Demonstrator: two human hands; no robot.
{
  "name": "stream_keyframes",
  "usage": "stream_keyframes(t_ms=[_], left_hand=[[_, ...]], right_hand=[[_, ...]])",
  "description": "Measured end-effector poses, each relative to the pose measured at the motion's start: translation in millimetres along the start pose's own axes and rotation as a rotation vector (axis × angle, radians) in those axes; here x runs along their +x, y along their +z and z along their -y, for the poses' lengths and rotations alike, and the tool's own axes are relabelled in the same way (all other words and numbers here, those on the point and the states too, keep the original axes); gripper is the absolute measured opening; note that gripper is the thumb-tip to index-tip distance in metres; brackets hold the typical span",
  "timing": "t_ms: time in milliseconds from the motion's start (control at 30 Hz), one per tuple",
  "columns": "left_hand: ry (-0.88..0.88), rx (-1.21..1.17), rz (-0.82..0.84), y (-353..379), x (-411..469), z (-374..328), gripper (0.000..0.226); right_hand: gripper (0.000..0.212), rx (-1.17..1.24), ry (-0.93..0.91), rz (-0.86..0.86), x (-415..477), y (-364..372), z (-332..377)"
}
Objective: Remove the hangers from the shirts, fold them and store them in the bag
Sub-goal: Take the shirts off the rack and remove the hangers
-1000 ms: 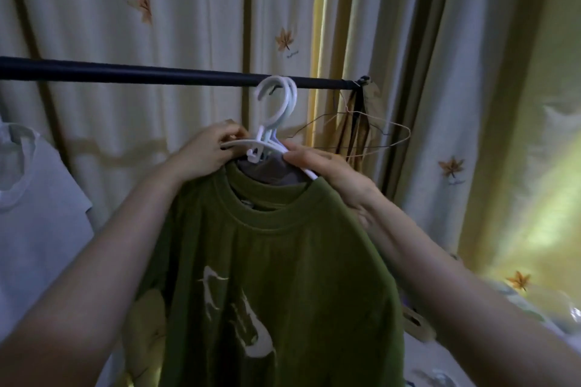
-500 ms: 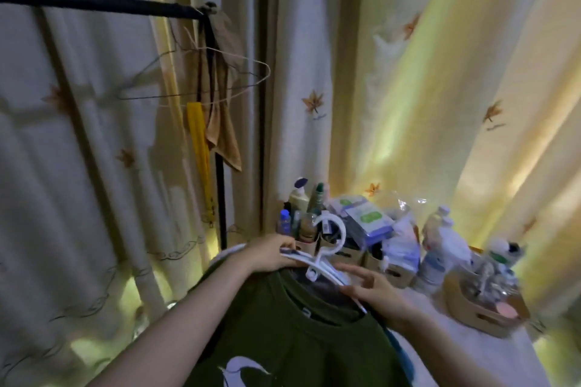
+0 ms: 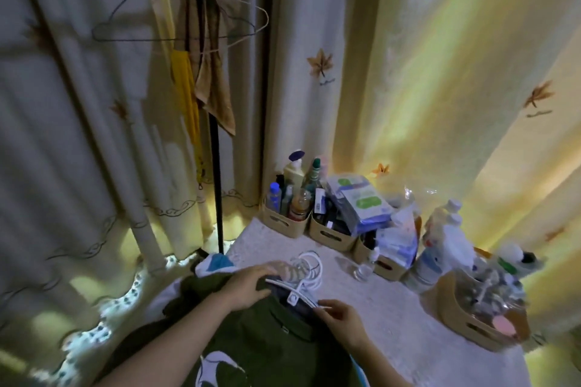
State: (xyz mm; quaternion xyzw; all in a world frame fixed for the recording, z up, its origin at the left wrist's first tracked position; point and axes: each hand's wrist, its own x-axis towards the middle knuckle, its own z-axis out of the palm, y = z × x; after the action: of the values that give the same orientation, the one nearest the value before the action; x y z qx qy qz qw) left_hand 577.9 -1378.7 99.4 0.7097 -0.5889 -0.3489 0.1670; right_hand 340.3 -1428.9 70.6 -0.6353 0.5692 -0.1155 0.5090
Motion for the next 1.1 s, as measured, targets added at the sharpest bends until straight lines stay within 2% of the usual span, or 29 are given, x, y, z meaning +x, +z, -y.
stream_keyframes(t_ms=[133,233,367,467,567,733,867,967,1100], left_hand=[[-0.098,-0.340,-0.230,-19.1,-53.8,26.8,0.019],[-0.172,-0.515,-0.502,-41.0,-116.0,50.5,0.018],[-0.261,-0.612,-0.779,-64.2,-215.0,85.7,0.016],[-0.303,-0.610,-0.896,-76.1,-292.1,107.2,0.020],[-0.369,-0.663,-1.102,-85.2,-372.9,124.9,0.022],[-0.395,-0.629,-1.388,-99.0,-507.7,141.0,0.026],[-0.343,-0.569,-1.610,-115.3,-591.8,134.6,0.029],[-0.289,-0.443,-1.657,-138.3,-634.4,129.8,0.019],[-0.266,-0.270,-1.665,-191.5,-680.2,135.5,0.029]], right_hand=[[0.013,-0.041,-0.135,-0.155,3.1,9.6,36.7],[0.019,0.087,-0.285,-0.009,-7.7,18.7,74.7],[0.015,0.010,-0.455,0.198,-33.5,51.0,119.5],[0.021,0.059,-0.468,0.309,-54.5,95.2,148.8],[0.018,0.137,-0.467,0.427,-78.2,153.7,181.8],[0.019,0.148,-0.578,0.573,-122.0,260.1,249.8],[0.021,0.198,-0.714,0.682,-174.1,329.5,317.5],[0.019,0.258,-0.820,0.720,-213.4,357.4,366.9],[0.019,0.355,-0.936,0.746,-253.0,377.1,431.2]])
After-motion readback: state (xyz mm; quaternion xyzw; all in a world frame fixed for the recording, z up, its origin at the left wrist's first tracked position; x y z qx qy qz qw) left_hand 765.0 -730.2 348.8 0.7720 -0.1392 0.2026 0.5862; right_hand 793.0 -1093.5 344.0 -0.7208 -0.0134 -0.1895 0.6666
